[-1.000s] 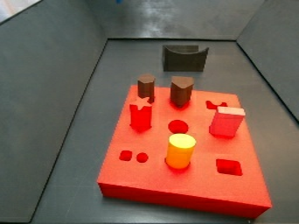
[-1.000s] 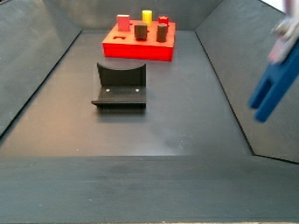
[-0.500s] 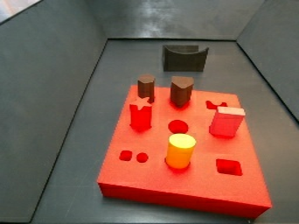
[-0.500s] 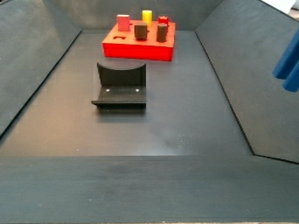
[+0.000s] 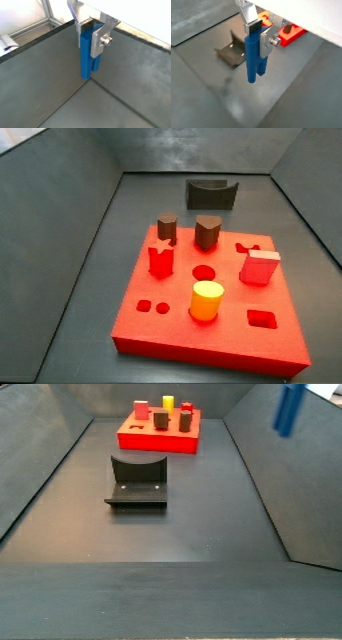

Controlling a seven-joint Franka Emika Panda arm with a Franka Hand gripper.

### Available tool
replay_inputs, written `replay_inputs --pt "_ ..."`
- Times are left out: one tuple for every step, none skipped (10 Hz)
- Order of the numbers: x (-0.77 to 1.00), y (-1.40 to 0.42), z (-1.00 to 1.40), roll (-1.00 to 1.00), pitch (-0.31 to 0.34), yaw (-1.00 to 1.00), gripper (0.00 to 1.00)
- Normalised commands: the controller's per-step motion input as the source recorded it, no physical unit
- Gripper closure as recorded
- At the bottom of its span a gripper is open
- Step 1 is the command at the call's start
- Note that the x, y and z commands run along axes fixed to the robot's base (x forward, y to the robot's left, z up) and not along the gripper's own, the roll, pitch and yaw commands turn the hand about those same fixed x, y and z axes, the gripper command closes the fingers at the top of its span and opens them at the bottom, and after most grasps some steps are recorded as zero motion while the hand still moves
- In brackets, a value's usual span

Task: Pick up the square-circle object. Move up. Move to above the board. Insert the square-circle object.
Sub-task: Move to above the board.

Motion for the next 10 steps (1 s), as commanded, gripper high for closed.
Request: replay_inputs --pt "0.23 -1.00 0.12 -0.01 0.043 0.03 1.00" --pt "0.23 -1.00 0.12 0.00 0.031 0.02 1.00" --pt "0.23 -1.00 0.12 -0.01 0.022 0.01 1.00" --pt "0.23 -1.00 0.13 -0.01 0.025 0.01 1.00" --pt "0.23 -1.00 0.13 0.00 0.036 0.01 1.00" --pt "0.23 -1.00 0.13 -0.03 0.043 0.01 1.00" --pt "0.24 -1.00 0.14 0.00 0.065 0.01 1.00" --pt "0.24 -1.00 0.14 -0.01 0.076 0.01 1.00" --pt "0.25 -1.00 0.14 -0.01 0.108 0.00 1.00" --pt "0.26 -1.00 0.14 0.00 0.120 0.01 1.00"
